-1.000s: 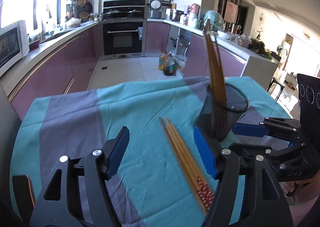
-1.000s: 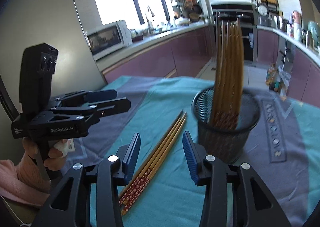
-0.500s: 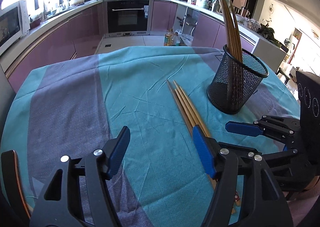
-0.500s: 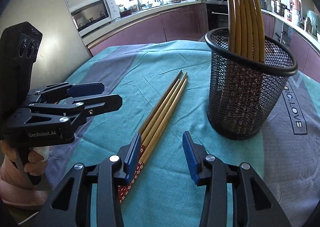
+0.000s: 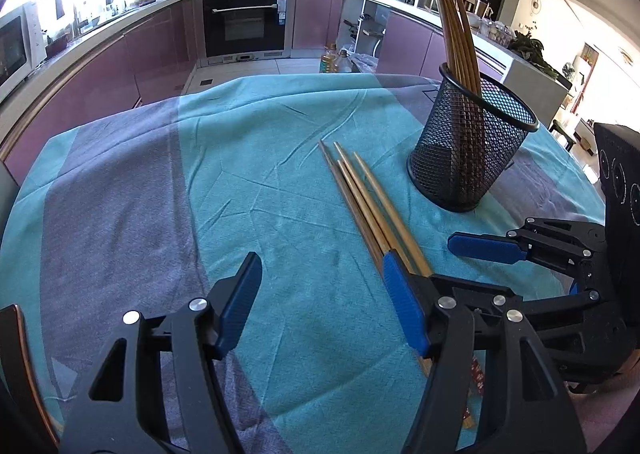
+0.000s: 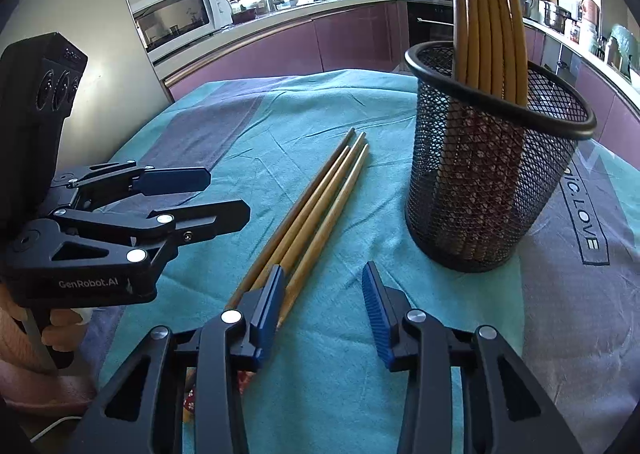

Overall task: Organize utensils
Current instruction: 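Move both tools back over the remaining chopsticks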

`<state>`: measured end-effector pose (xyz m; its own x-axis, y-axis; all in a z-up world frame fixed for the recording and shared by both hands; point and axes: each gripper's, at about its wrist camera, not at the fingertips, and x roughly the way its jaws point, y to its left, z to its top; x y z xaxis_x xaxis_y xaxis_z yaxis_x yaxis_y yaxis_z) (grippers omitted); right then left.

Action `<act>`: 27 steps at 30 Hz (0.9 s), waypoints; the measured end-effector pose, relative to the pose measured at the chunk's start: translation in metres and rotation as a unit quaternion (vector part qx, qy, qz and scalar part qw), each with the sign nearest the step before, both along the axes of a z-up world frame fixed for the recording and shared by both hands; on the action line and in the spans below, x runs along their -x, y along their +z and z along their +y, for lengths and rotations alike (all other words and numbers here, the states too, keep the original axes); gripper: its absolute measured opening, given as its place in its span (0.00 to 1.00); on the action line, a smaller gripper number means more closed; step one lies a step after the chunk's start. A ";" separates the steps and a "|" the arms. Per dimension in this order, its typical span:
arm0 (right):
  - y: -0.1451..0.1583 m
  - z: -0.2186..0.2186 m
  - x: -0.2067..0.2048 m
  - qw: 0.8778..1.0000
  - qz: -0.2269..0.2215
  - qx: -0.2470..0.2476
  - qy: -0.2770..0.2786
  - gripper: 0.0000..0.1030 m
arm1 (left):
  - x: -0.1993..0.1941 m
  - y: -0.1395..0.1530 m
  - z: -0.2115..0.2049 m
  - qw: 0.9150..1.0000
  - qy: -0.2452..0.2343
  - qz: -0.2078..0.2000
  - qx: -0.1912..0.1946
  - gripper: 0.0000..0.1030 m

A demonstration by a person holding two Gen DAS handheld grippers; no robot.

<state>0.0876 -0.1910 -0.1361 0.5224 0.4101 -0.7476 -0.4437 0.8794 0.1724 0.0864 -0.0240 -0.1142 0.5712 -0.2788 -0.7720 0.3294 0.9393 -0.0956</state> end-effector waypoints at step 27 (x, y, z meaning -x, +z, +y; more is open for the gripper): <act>0.000 -0.007 -0.001 1.000 0.009 -0.007 -0.001 0.34 | -0.014 -0.020 -0.024 0.999 -0.024 0.025 -0.022 0.44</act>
<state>0.0883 -0.1975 -0.1364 0.5109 0.4188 -0.7507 -0.4380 0.8783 0.1919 0.1008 -0.0481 -0.1340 0.5190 -0.2695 -0.8112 0.3700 0.9263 -0.0710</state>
